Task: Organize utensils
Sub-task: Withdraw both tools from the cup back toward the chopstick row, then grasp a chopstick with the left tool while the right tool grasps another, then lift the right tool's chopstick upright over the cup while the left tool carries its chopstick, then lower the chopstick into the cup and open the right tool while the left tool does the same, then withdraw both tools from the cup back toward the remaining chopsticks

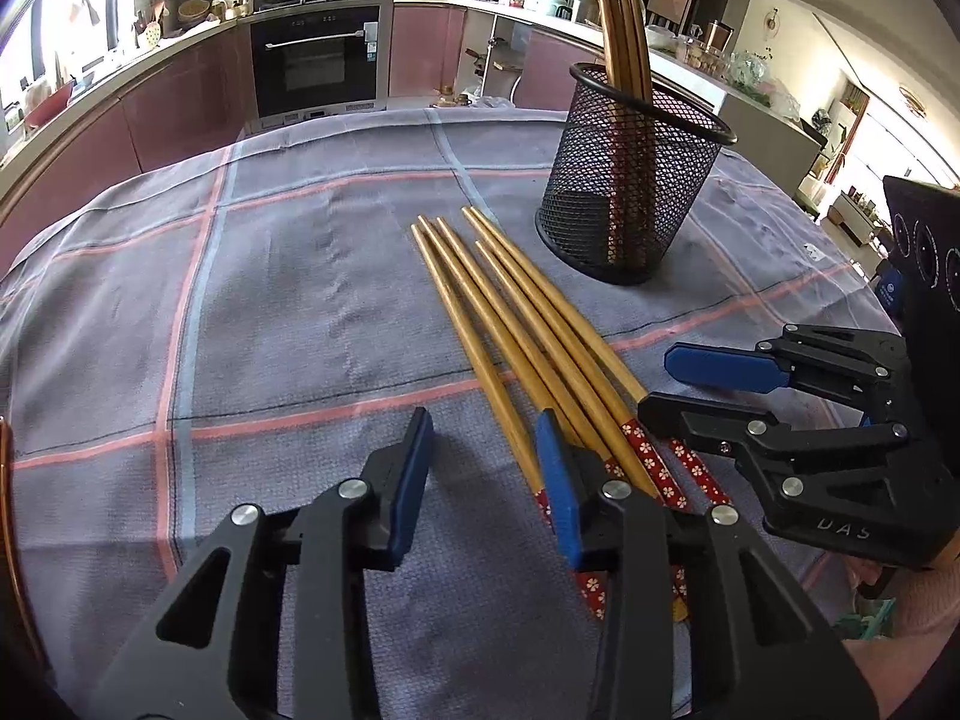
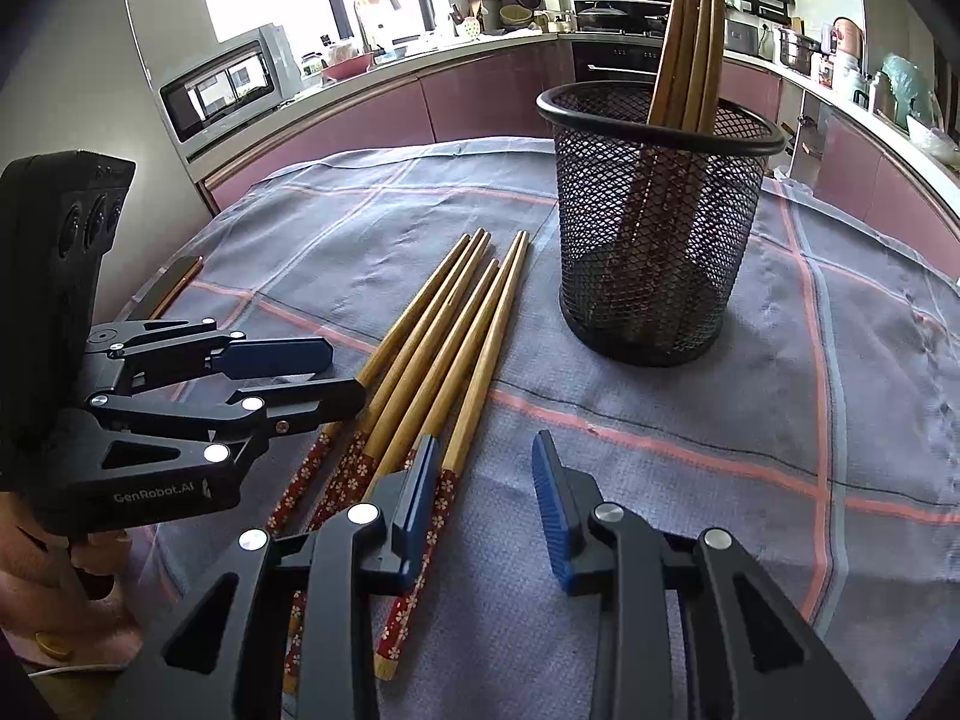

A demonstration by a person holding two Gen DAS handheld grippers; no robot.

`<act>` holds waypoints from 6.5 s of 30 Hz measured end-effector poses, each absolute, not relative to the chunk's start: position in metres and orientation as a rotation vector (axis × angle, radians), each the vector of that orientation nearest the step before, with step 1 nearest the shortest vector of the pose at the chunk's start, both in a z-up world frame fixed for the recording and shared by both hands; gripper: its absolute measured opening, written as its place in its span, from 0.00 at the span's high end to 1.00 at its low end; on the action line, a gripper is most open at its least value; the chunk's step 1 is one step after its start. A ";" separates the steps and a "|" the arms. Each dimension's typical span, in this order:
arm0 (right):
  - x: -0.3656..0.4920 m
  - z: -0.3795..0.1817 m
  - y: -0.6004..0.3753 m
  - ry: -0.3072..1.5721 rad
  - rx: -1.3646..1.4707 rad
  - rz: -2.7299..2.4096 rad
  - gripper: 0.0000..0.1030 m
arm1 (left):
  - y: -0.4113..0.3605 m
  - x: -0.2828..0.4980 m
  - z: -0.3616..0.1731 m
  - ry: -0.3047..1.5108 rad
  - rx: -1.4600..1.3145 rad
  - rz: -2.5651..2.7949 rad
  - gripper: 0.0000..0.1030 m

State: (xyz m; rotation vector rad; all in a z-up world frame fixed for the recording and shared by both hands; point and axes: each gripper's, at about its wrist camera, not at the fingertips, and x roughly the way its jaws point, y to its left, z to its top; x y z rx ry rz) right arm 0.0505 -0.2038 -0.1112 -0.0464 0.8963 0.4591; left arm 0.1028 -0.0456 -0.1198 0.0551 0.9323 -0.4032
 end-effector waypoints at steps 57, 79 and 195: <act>0.056 -0.072 -0.225 0.813 0.242 0.671 0.95 | -0.029 0.099 -0.070 0.853 -0.116 -0.496 0.93; 0.044 -0.011 -0.267 0.601 0.233 0.618 0.94 | -0.020 0.084 0.008 0.656 -0.187 -0.646 0.93; 0.045 -0.104 -0.221 0.857 0.089 0.525 0.51 | -0.052 0.103 -0.117 0.913 0.032 -0.371 0.48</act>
